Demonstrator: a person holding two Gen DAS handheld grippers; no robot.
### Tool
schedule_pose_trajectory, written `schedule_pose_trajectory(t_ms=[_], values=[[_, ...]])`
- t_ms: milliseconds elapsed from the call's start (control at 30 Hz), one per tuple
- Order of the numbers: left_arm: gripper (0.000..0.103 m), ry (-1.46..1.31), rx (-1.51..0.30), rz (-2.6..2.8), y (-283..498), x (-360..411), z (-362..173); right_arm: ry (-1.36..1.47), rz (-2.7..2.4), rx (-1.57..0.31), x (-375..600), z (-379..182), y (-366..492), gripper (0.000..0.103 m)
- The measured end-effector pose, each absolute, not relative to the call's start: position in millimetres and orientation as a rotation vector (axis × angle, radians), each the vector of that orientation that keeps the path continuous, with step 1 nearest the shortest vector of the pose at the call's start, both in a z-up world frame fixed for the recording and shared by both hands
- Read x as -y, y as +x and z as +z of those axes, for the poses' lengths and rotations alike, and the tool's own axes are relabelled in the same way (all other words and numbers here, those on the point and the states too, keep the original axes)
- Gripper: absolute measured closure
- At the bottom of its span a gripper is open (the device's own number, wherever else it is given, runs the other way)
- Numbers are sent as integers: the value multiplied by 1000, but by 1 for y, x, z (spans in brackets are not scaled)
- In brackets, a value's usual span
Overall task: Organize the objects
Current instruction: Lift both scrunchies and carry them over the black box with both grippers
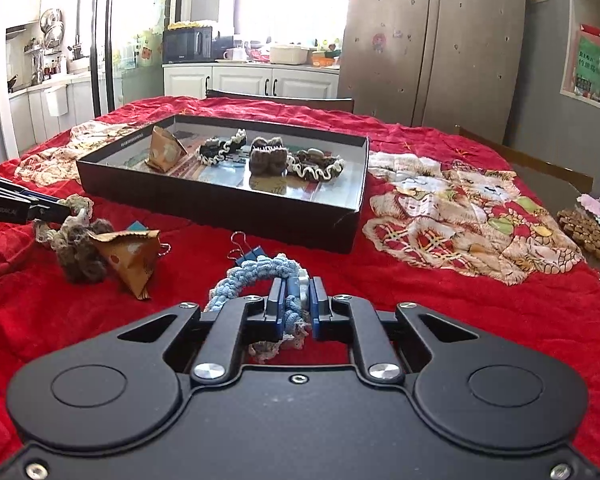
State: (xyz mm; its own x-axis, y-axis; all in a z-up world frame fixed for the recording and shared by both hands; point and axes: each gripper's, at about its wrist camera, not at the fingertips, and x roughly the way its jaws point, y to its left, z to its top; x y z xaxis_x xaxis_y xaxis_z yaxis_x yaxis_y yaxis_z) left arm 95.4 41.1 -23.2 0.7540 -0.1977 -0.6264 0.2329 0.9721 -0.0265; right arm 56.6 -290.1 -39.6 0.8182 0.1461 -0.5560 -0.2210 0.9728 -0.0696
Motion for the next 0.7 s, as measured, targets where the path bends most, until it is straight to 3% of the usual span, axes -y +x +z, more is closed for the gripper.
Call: schedule_pose_trajectory(t_ms=[700], values=[[87, 56, -601, -262, 85, -41, 5, -138, 205, -525, 287, -18, 51, 91]])
